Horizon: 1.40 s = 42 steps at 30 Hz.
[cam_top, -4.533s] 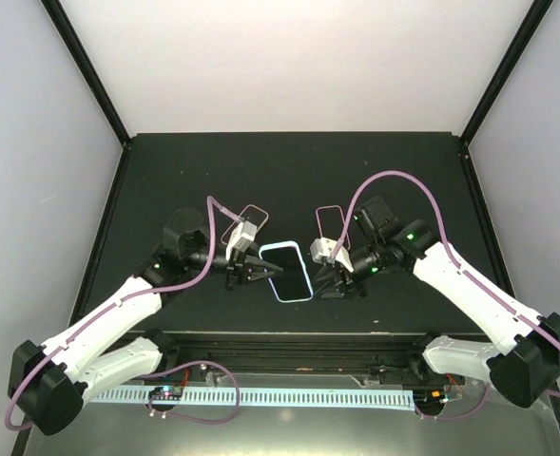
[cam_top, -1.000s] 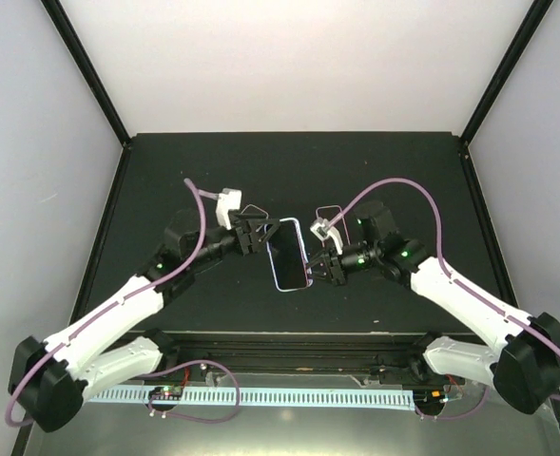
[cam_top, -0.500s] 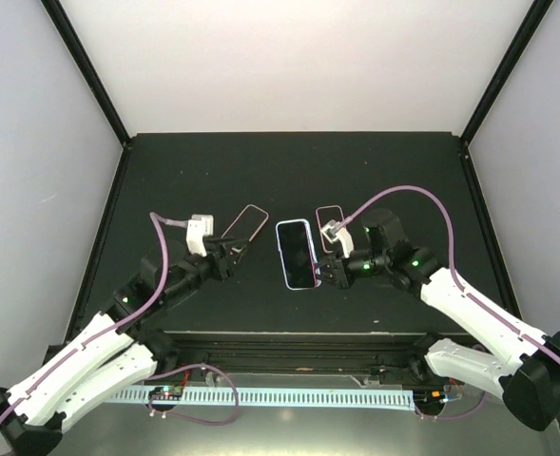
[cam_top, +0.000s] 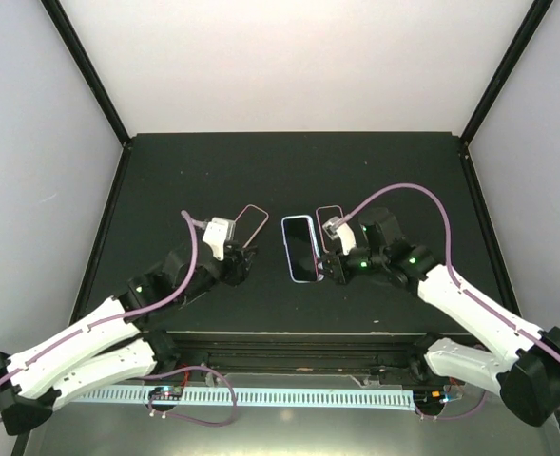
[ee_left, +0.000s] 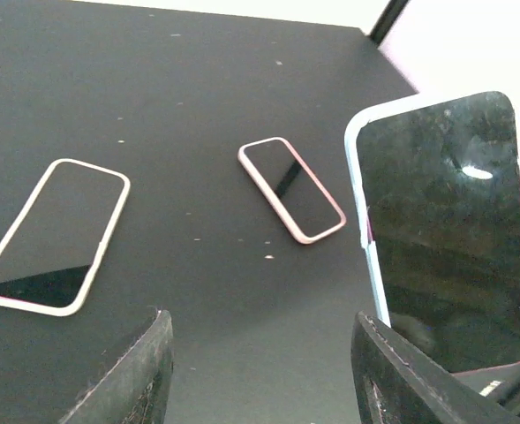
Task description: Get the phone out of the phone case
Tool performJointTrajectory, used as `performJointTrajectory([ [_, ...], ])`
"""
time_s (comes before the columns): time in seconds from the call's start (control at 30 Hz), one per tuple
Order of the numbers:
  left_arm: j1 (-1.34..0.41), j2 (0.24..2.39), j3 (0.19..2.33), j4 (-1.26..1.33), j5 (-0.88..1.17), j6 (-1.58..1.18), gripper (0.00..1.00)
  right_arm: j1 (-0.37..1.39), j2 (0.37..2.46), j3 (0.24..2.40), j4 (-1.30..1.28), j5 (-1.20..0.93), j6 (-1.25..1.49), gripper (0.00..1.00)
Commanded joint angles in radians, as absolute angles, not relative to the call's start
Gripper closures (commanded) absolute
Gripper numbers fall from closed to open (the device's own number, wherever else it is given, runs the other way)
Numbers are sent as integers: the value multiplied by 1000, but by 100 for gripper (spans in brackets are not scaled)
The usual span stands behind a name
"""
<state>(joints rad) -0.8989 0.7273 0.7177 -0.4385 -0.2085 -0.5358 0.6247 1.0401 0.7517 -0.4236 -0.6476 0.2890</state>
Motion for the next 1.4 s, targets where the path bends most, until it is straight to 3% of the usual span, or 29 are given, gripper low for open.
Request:
performJointTrajectory([
  [0.0,-912,783,753,-458,-352,-471,41,619,1128,840,-417,-471,292,99],
  [0.3,-1033,902,588,-146,-511,-374,37,620,1399,898,-424,-491,437,99],
  [0.6,-1098,1065,500,100,-387,-308,35,619,1616,986,-482,-545,550,99],
  [0.67,-1116,1114,516,125,-373,-306,5,619,1639,999,-494,-548,565,99],
  [0.7,-1123,1139,527,133,-365,-306,1,619,1655,1008,-507,-550,566,99],
  [1.17,-1140,1439,710,62,-489,-408,1,607,1770,1068,-567,-598,561,99],
  [1.37,-1138,1444,695,73,-456,-415,21,582,1794,1080,-575,-619,565,99],
])
